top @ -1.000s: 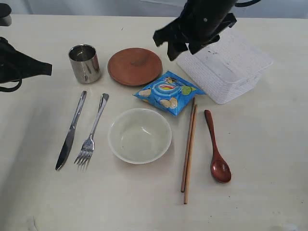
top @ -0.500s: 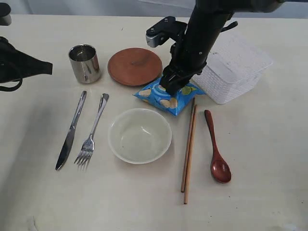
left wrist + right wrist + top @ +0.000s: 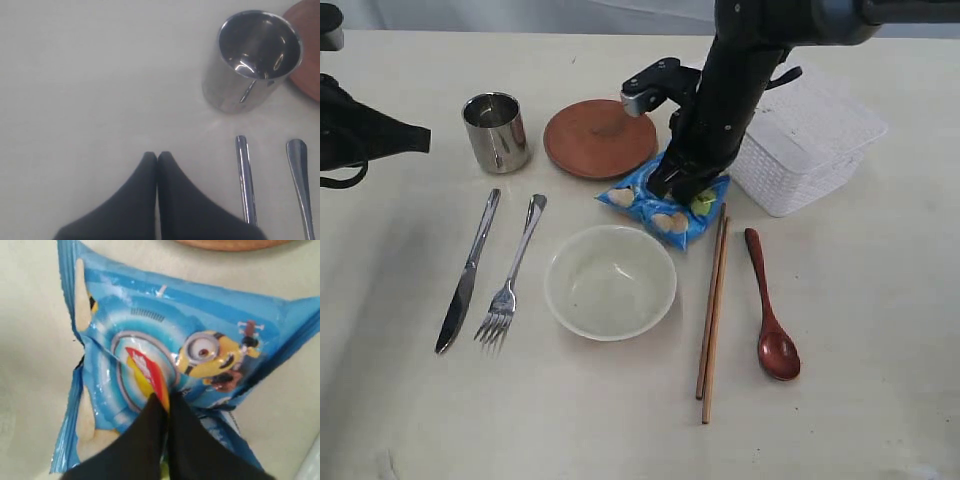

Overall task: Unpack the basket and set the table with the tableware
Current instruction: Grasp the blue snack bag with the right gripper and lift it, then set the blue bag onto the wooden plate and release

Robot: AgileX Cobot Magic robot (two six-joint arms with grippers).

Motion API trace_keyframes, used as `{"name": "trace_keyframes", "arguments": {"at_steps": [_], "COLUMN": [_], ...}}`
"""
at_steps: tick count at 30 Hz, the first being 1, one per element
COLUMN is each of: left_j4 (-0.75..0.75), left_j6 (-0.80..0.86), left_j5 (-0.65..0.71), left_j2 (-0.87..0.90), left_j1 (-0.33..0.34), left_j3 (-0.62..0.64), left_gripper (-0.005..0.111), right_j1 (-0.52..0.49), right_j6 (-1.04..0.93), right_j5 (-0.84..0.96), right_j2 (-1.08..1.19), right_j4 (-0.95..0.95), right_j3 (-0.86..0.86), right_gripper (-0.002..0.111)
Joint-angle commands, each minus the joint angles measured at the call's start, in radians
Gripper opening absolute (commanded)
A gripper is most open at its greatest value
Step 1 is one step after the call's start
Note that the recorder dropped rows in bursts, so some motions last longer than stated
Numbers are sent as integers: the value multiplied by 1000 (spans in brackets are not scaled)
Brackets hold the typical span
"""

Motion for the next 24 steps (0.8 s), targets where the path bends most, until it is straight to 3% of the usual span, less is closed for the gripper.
{"name": "trace_keyframes", "arguments": {"at_steps": [1, 6, 11, 15, 24], "left_j4": [-7, -7, -7, -7, -5], "left_j6": [-6, -6, -6, -6, -6], "left_j5": [-6, -6, -6, -6, -10], "left_j2": [-1, -1, -1, -1, -1], "left_j1": [3, 3, 3, 3, 3], "left_j3": [7, 7, 7, 7, 7], "left_gripper": [0, 0, 0, 0, 0], "right_j1": [-6, -6, -4, -4, 6], "right_j6": [29, 63, 65, 65, 63], "right_j5": [83, 64, -109, -204, -156], "right_j2": [-29, -158, -211, -155, 78], "right_j4": [-19, -43, 3, 77, 184], "right_j3": [11, 11, -5, -66, -305], "right_gripper": [0, 0, 0, 0, 0]}}
